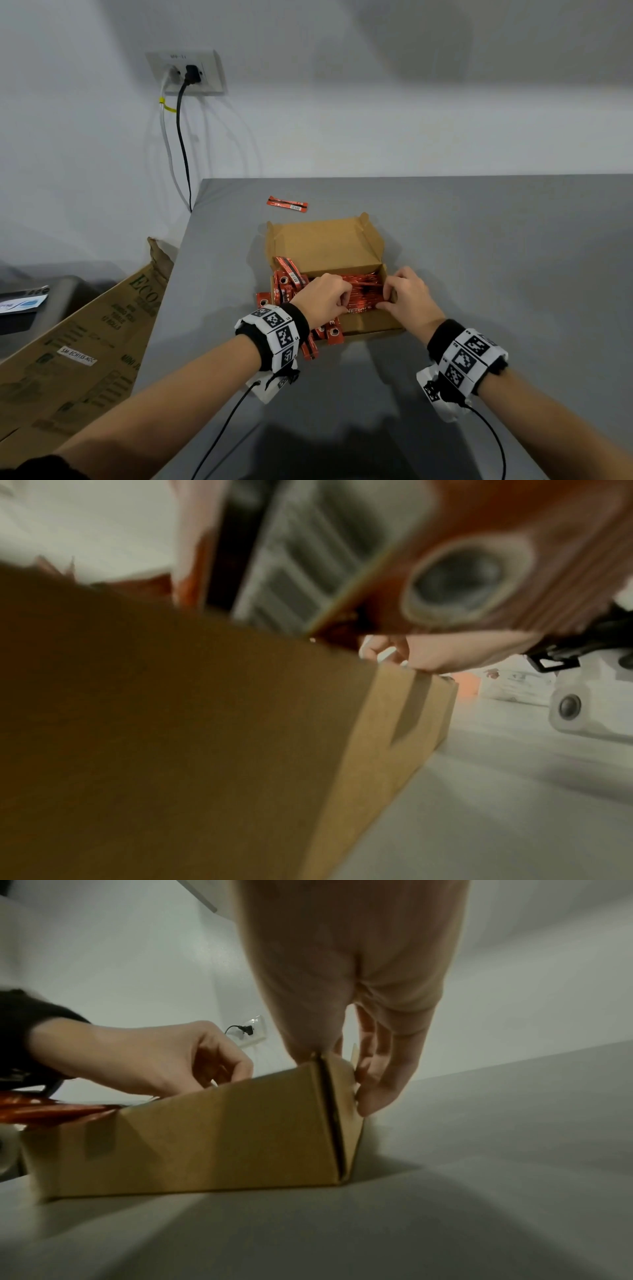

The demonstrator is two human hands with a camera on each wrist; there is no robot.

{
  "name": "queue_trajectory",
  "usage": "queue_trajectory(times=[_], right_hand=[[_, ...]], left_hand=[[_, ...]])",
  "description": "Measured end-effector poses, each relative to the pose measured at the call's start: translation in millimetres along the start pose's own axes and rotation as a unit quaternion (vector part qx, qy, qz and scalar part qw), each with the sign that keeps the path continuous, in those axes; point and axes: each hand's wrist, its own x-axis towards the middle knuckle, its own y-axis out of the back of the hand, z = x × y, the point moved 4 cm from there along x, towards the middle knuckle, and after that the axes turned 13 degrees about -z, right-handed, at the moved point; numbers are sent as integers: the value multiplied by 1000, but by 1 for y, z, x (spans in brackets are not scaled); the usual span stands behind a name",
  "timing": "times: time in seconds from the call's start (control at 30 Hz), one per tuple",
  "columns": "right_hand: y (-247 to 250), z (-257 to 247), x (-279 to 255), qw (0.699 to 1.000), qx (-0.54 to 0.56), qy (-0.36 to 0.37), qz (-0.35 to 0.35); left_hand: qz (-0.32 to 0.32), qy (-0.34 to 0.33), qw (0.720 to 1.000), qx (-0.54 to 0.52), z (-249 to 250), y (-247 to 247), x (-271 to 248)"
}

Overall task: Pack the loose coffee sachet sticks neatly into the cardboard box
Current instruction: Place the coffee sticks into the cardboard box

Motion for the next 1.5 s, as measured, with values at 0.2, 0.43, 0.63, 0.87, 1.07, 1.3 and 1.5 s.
queue_trajectory(times=[0.2,0.43,0.63,0.87,1.07,1.3,1.5], right_hand=[[3,0,-4,998,-57,-19,-7],[11,-21,2,979,-161,80,92],[8,-36,26,973,-217,83,-14],[14,-40,32,964,-238,76,-87],[12,-42,38,968,-215,68,-112],[19,-45,36,973,-184,82,-115],[16,-50,37,976,-170,75,-117]], left_hand=[[8,-11,1000,19,3,-1,-5],[6,-3,999,50,3,-2,-2],[-1,8,998,61,4,-3,-3],[5,13,998,57,2,-7,-2],[2,18,999,42,1,-7,-3],[6,23,999,30,2,-6,-3],[0,30,999,26,1,-7,-3]])
